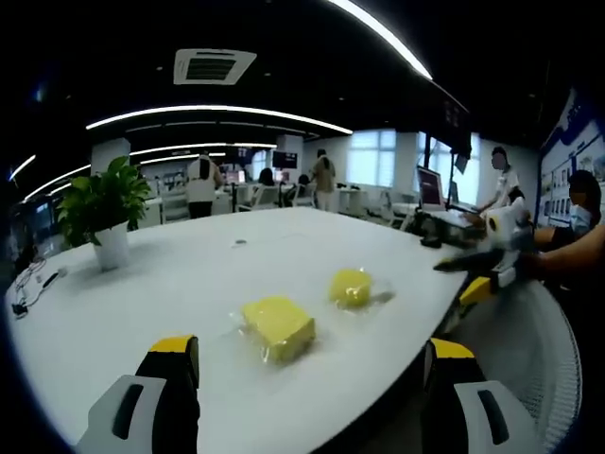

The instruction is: Compare the silicone blocks by pressing each to a similar depth, holding the contact briefly, and releasing to observe deformation and rebound differences across the visible hardness samples.

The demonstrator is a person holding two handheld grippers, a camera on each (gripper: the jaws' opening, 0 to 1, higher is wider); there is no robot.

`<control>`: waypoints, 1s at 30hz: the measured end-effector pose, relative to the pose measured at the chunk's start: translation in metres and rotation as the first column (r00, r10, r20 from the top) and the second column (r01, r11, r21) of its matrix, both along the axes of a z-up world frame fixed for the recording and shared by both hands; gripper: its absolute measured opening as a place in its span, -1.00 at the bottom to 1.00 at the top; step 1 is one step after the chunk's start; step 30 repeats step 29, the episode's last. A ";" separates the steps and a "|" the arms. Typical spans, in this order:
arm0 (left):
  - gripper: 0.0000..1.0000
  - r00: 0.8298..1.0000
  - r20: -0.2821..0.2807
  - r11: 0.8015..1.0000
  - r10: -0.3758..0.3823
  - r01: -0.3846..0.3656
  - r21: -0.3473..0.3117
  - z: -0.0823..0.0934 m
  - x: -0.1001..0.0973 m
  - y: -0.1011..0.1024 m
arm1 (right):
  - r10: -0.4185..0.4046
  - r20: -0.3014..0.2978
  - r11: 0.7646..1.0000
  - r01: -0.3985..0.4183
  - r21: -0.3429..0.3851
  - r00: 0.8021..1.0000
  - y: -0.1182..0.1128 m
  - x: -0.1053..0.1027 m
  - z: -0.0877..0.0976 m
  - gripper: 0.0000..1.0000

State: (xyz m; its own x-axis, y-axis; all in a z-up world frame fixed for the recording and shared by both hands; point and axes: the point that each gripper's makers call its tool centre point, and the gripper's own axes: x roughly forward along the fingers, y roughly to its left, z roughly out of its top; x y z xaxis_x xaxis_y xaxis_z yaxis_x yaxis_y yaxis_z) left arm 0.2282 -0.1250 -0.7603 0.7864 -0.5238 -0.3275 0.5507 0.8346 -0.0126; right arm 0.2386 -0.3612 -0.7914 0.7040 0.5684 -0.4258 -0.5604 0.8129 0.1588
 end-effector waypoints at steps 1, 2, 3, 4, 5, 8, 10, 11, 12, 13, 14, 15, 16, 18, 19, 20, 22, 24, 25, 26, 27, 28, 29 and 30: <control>1.00 1.000 0.003 1.000 0.001 -0.001 0.001 -0.001 0.000 0.000 | 0.000 0.000 1.000 0.000 0.000 1.000 0.000 0.000 0.000 0.92; 1.00 1.000 0.000 1.000 0.002 -0.002 -0.001 -0.001 0.000 0.000 | -0.001 0.001 1.000 0.001 -0.001 1.000 0.000 0.000 0.000 0.92; 1.00 1.000 -0.005 1.000 0.007 -0.007 -0.013 -0.002 0.002 0.002 | -0.002 0.000 1.000 0.002 -0.002 1.000 0.000 0.000 0.000 0.92; 1.00 1.000 -0.007 1.000 0.013 -0.013 -0.023 -0.002 0.003 0.003 | -0.002 0.000 1.000 0.002 -0.004 1.000 -0.001 0.000 0.000 0.92; 1.00 1.000 -0.006 0.999 0.018 -0.019 -0.031 0.000 0.003 0.002 | -0.002 0.000 1.000 0.002 -0.004 1.000 -0.001 0.000 0.000 0.92; 1.00 1.000 0.000 0.999 0.026 -0.026 -0.025 0.000 0.004 0.002 | 0.020 -0.001 1.000 -0.020 -0.010 1.000 0.001 -0.001 -0.001 0.92; 1.00 0.999 0.001 0.999 0.037 -0.037 -0.034 0.000 0.005 0.003 | 0.031 0.016 0.999 -0.031 -0.025 0.999 0.002 -0.001 0.000 0.92; 1.00 0.999 0.003 0.998 0.041 -0.041 -0.038 0.001 0.005 0.004 | 0.033 0.015 0.999 -0.033 -0.029 0.999 0.002 -0.001 -0.001 0.92; 1.00 0.999 0.001 0.998 0.053 -0.053 -0.044 0.001 0.006 0.006 | 0.035 0.012 0.999 -0.035 -0.031 0.999 0.002 -0.001 -0.001 0.92; 1.00 0.997 -0.011 0.996 0.070 -0.070 -0.048 -0.001 0.007 0.009 | 0.035 0.012 0.999 -0.034 -0.031 0.999 0.002 -0.001 -0.001 0.92; 1.00 0.997 -0.019 0.996 0.078 -0.079 -0.052 -0.003 0.007 0.010 | 0.033 0.014 0.999 -0.032 -0.031 0.999 0.002 0.000 -0.001 0.92; 1.00 0.996 -0.028 0.995 0.085 -0.087 -0.054 -0.003 0.008 0.011 | 0.027 0.017 0.999 -0.027 -0.028 0.999 0.001 0.000 0.000 0.92; 1.00 0.996 -0.027 0.995 0.087 -0.088 -0.054 -0.003 0.007 0.011 | 0.027 0.017 0.999 -0.027 -0.027 0.999 0.001 0.000 0.000 0.92; 1.00 0.996 -0.013 0.995 0.086 -0.087 -0.046 -0.002 0.007 0.011 | 0.026 0.015 0.999 -0.025 -0.029 1.000 0.001 0.000 -0.001 0.92; 1.00 0.996 -0.006 0.996 0.084 -0.084 -0.037 -0.002 0.008 0.011 | 0.024 0.013 0.999 -0.024 -0.029 1.000 0.000 0.000 -0.001 0.92; 1.00 0.997 -0.003 0.996 0.080 -0.080 -0.030 -0.003 0.008 0.011 | 0.024 0.008 0.999 -0.024 -0.029 1.000 0.000 0.000 -0.001 0.92; 1.00 0.996 -0.004 0.996 0.084 -0.085 -0.041 -0.002 0.008 0.012 | 0.031 -0.001 0.999 -0.031 -0.034 1.000 0.001 -0.001 -0.003 0.92; 1.00 0.995 -0.004 0.992 0.104 -0.104 -0.076 -0.001 0.009 0.015 | 0.040 -0.006 0.998 -0.040 -0.039 0.999 0.002 -0.002 -0.004 0.92; 1.00 0.994 -0.019 0.991 0.109 -0.110 -0.081 -0.003 0.007 0.017 | 0.041 -0.007 0.998 -0.041 -0.038 0.999 0.002 -0.002 -0.004 0.92; 1.00 0.993 -0.033 0.989 0.114 -0.116 -0.087 -0.005 0.006 0.018 | 0.042 -0.008 0.998 -0.042 -0.038 0.999 0.002 -0.003 -0.005 0.92; 1.00 0.993 -0.030 0.990 0.112 -0.115 -0.085 -0.005 0.007 0.018 | 0.045 -0.010 0.998 -0.045 -0.040 0.999 0.003 -0.004 -0.005 0.92; 1.00 0.993 -0.027 0.990 0.111 -0.113 -0.085 -0.005 0.006 0.017 | 0.042 -0.010 0.998 -0.042 -0.041 0.999 0.002 -0.003 -0.005 0.92; 1.00 0.994 -0.029 0.990 0.109 -0.111 -0.083 -0.006 0.006 0.017 | 0.035 -0.010 0.999 -0.035 -0.041 0.999 0.001 -0.003 -0.005 0.92; 1.00 0.994 -0.029 0.990 0.109 -0.111 -0.083 -0.006 0.006 0.017 | 0.035 -0.010 0.999 -0.035 -0.041 0.999 0.001 -0.003 -0.005 0.92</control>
